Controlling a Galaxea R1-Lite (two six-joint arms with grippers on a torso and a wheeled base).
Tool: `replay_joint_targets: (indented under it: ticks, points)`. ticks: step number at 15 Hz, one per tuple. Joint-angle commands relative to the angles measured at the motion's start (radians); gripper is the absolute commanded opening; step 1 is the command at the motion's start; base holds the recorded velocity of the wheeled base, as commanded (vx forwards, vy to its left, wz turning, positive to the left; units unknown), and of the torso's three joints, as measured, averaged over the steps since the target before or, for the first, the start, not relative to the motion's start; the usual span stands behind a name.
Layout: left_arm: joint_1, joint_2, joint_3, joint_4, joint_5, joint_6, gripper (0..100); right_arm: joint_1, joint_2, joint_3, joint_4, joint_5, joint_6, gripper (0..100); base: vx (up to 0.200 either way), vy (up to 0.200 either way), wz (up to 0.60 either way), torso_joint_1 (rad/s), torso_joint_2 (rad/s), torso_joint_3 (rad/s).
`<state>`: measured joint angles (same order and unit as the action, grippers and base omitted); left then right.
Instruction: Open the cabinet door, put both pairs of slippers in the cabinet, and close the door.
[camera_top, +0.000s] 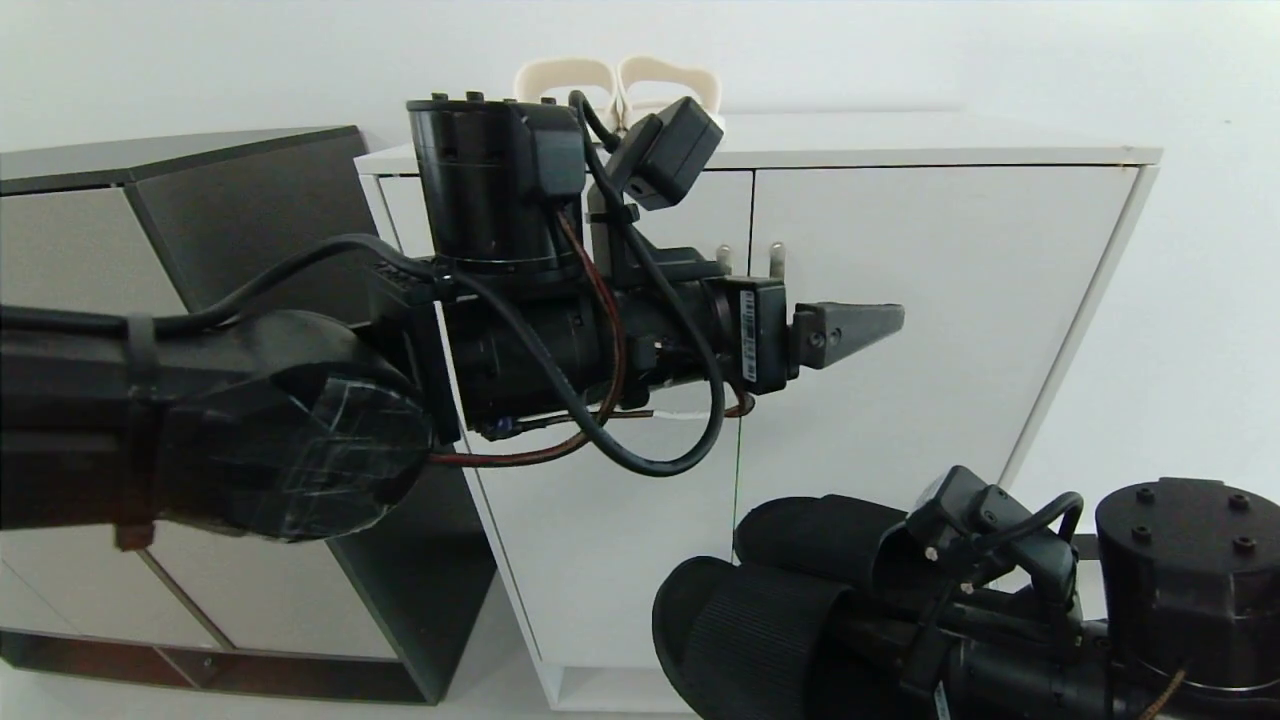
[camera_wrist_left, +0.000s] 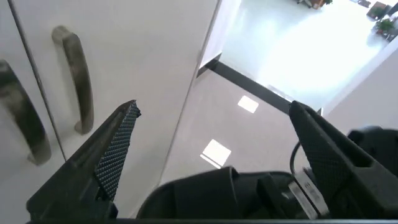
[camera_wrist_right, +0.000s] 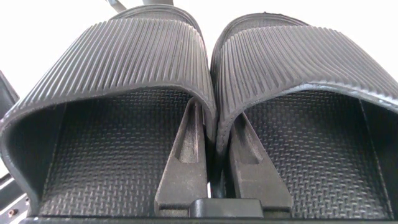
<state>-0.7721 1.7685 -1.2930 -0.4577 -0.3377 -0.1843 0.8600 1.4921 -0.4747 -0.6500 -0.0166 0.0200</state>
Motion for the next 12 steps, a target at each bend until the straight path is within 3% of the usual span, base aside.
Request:
replay_joint_targets:
  ticks: [1, 3, 7, 12]
  points:
    - [0.011, 0.052, -0.035, 0.002, -0.006, -0.006, 100, 0.001, 0.002, -0.001, 0.000, 0.000, 0.000, 0, 0.000, 0.000, 0.00, 0.000, 0.00, 0.000]
    - [0.037, 0.054, -0.045, 0.002, -0.038, -0.023, 100, 0.001, 0.005, 0.001, 0.000, 0.000, 0.000, 0, 0.000, 0.000, 0.00, 0.000, 0.00, 0.000]
    - [0.082, 0.040, -0.048, 0.004, -0.147, -0.123, 100, 0.001, 0.023, -0.001, 0.000, 0.003, 0.001, 0, 0.000, 0.000, 0.00, 0.000, 0.00, 0.000]
    - [0.090, 0.092, -0.083, -0.001, -0.092, -0.129, 100, 0.001, 0.022, -0.001, 0.000, 0.004, 0.001, 0, 0.000, 0.000, 0.00, 0.000, 0.00, 0.000]
